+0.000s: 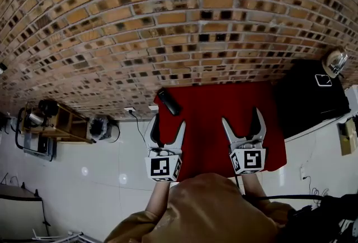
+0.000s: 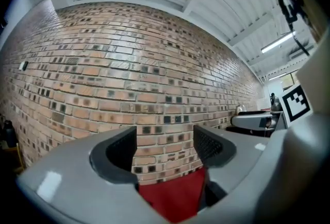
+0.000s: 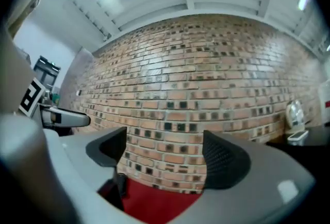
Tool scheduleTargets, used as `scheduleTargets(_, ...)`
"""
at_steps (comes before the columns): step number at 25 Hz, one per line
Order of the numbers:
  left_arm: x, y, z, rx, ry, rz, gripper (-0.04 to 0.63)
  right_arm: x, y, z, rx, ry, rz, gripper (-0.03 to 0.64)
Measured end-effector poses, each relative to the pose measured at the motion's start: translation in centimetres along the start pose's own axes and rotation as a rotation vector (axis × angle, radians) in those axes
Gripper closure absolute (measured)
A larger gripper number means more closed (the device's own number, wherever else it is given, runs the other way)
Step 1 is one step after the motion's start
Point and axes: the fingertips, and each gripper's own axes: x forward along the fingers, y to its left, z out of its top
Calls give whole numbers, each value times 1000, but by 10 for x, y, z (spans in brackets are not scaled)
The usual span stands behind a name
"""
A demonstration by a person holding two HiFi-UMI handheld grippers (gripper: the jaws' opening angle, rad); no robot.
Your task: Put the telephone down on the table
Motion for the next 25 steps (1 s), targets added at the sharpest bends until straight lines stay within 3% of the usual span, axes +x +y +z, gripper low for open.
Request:
scheduleTargets(2, 6, -10, -2, 12, 7, -6, 262, -10, -14, -2, -38, 37, -60, 174)
scheduleTargets(5, 7, -14, -9, 14, 17, 20, 262, -15, -26, -1, 12, -10, -86, 212)
scheduleTargets(17, -8, -2, -16, 65, 47, 75, 262, -9, -3, -11, -41, -7, -10, 213)
scheduleTargets(25, -12, 7, -21, 44, 60, 94, 262, 2, 15, -10, -71, -20, 38, 215)
